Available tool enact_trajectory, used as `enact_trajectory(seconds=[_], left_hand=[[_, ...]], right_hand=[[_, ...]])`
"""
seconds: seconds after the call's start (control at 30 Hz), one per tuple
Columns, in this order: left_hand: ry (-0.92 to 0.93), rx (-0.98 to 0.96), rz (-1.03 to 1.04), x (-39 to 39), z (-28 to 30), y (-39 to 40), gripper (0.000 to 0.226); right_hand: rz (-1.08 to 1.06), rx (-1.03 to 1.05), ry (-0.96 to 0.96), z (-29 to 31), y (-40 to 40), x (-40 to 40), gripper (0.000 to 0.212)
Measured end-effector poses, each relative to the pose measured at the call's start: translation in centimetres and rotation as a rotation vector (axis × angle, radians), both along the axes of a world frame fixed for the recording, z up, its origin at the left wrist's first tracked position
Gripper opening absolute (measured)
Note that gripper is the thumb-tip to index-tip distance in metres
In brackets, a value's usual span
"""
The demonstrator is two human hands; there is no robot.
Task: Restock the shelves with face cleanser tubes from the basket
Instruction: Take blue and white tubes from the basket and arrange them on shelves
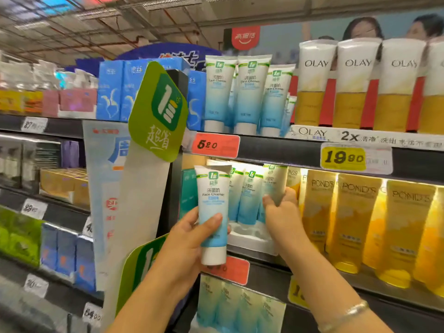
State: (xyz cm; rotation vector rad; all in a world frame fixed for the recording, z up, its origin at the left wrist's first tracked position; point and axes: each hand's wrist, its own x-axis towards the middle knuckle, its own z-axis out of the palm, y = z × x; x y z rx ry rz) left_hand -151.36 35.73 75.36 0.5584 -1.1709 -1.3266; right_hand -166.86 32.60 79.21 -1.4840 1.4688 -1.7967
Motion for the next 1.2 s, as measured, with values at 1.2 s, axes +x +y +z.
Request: enact_trajectory(seconds=[1.2], left_hand=[[0.016, -0.055, -0.093, 0.4, 0.2, -3.6, 0.056]], right_hand=[[-0.310, 0.068, 0.141, -0.9, -4.0, -0.7, 0.039]])
